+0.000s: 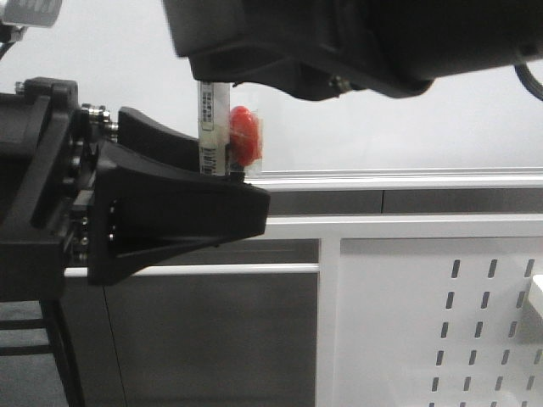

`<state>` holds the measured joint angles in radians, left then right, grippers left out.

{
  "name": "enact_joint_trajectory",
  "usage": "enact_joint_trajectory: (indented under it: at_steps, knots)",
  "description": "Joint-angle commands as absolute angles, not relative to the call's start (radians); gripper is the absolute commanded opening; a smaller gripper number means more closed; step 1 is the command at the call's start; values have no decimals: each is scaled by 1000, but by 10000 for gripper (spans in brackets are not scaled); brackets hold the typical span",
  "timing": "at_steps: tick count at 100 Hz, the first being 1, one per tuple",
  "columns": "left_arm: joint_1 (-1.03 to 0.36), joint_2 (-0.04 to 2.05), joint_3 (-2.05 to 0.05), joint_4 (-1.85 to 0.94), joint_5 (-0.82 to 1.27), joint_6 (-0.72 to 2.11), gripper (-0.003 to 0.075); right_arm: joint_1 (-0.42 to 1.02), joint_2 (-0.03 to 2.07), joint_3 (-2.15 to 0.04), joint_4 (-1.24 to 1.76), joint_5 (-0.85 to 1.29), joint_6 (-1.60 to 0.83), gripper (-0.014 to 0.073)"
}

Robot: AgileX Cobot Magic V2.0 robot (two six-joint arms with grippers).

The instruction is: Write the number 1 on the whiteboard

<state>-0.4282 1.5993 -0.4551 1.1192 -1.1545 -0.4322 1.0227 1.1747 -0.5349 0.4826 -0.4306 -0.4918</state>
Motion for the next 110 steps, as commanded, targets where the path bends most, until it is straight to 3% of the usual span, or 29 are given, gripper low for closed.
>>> enact_joint_trajectory:
  at_steps: [1, 28, 67, 110]
  knots:
    - [-433, 1566, -476, 1066, -1350, -434, 553, 1023, 1158, -570, 460, -515, -492, -69]
    - [-428, 1566, -452, 1086, -1349, -432, 553, 1023, 1156, -570, 460, -500, -547, -69]
    - [-278, 1566, -382, 1101, -1349, -432, 553, 1021, 1155, -570, 460, -520, -566, -69]
    - [-265, 1566, -281, 1078, -1349, -432, 553, 1021, 1197, -570, 466, -861, -712, -69]
